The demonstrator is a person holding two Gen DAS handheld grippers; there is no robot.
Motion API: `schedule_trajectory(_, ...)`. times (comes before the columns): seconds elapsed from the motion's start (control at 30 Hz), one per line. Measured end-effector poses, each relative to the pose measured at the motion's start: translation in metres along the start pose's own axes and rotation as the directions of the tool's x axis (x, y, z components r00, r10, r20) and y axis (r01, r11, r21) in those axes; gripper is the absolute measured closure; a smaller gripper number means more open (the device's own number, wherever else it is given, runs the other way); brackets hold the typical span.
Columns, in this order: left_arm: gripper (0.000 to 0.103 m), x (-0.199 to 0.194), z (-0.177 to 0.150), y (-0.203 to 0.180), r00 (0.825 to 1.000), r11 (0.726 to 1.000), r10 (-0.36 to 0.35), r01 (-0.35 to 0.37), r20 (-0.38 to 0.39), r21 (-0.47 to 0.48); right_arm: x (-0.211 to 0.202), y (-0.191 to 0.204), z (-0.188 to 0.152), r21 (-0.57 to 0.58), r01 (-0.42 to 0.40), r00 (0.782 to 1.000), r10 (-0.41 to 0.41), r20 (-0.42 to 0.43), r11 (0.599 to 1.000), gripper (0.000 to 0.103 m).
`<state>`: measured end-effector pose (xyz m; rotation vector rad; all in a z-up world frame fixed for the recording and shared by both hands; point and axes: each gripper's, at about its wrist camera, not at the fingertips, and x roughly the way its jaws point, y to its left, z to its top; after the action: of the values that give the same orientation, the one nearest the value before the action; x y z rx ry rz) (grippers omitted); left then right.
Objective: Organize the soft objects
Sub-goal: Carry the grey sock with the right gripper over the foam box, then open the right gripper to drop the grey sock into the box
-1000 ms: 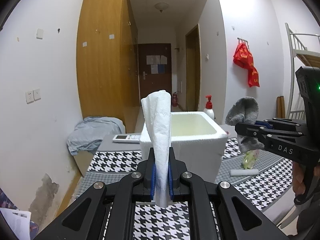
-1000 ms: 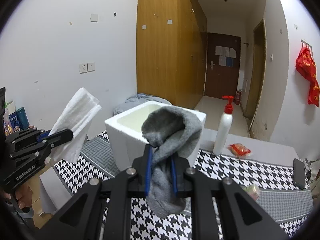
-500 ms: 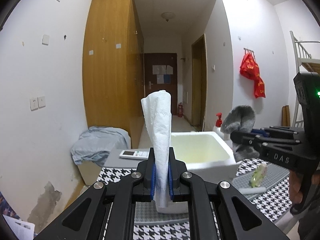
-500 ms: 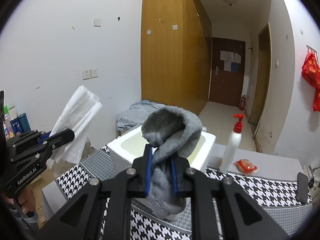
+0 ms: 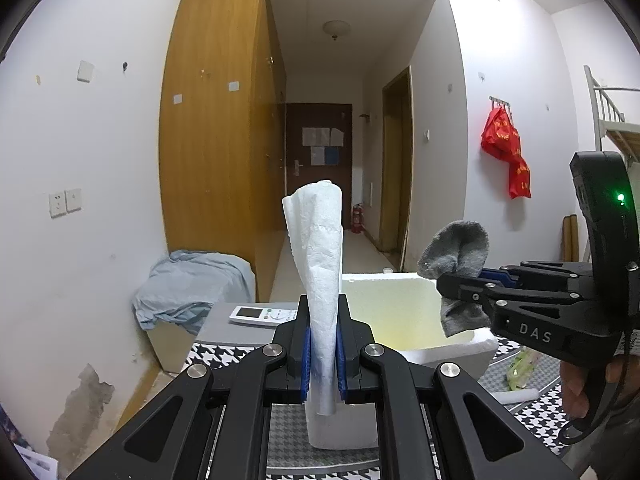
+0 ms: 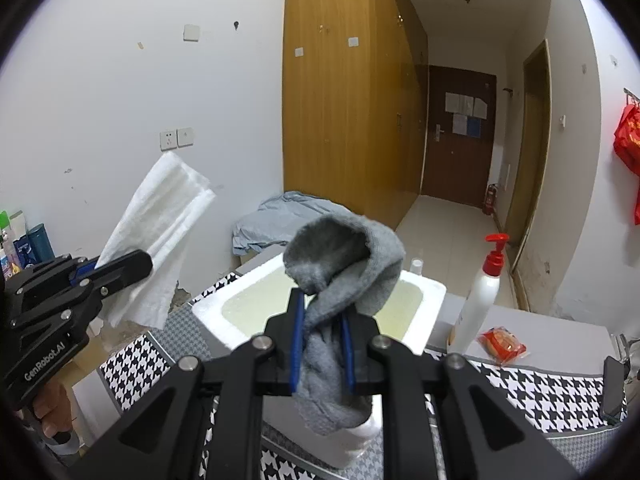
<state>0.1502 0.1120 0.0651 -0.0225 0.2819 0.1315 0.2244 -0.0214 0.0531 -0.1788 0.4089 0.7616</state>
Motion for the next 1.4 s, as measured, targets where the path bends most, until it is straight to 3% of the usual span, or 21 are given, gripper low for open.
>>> schedule_trajectory(0.57, 0.092, 0.012, 0.002, 0.005, 1.000, 1.000, 0.006, -0.006, -0.011, -0.008, 0.020, -0.003, 0.001, 0.004, -0.016, 0.999, 0.016, -0.037, 1.000, 0.082)
schedule_trajectory(0.73, 0.092, 0.014, 0.002, 0.005, 1.000, 1.000, 0.013, -0.013, -0.014, -0.011, 0.025, -0.006, 0.005, 0.011, -0.017, 0.999, 0.017, -0.049, 1.000, 0.078)
schedule_trajectory(0.83, 0.092, 0.014, 0.003, 0.005, 1.000, 1.000, 0.017, -0.017, -0.012, -0.010, 0.027, -0.006, 0.007, 0.009, -0.029, 0.998, 0.030, -0.051, 1.000, 0.063)
schedule_trajectory(0.9, 0.092, 0.014, 0.003, 0.005, 1.000, 1.000, 0.019, -0.020, -0.011, -0.009, 0.026, -0.005, 0.007, 0.011, -0.026, 0.998, 0.027, -0.051, 1.000, 0.037)
schedule_trajectory(0.97, 0.092, 0.014, 0.003, 0.005, 1.000, 1.000, 0.019, -0.019, -0.013, -0.011, 0.023, -0.005, 0.008, 0.017, -0.010, 0.999, 0.011, -0.036, 1.000, 0.023)
schedule_trajectory(1.4, 0.092, 0.013, 0.006, 0.004, 1.000, 1.000, 0.002, -0.002, -0.012, -0.010, 0.001, -0.010, 0.007, 0.027, 0.014, 1.000, -0.014, -0.001, 1.000, 0.000)
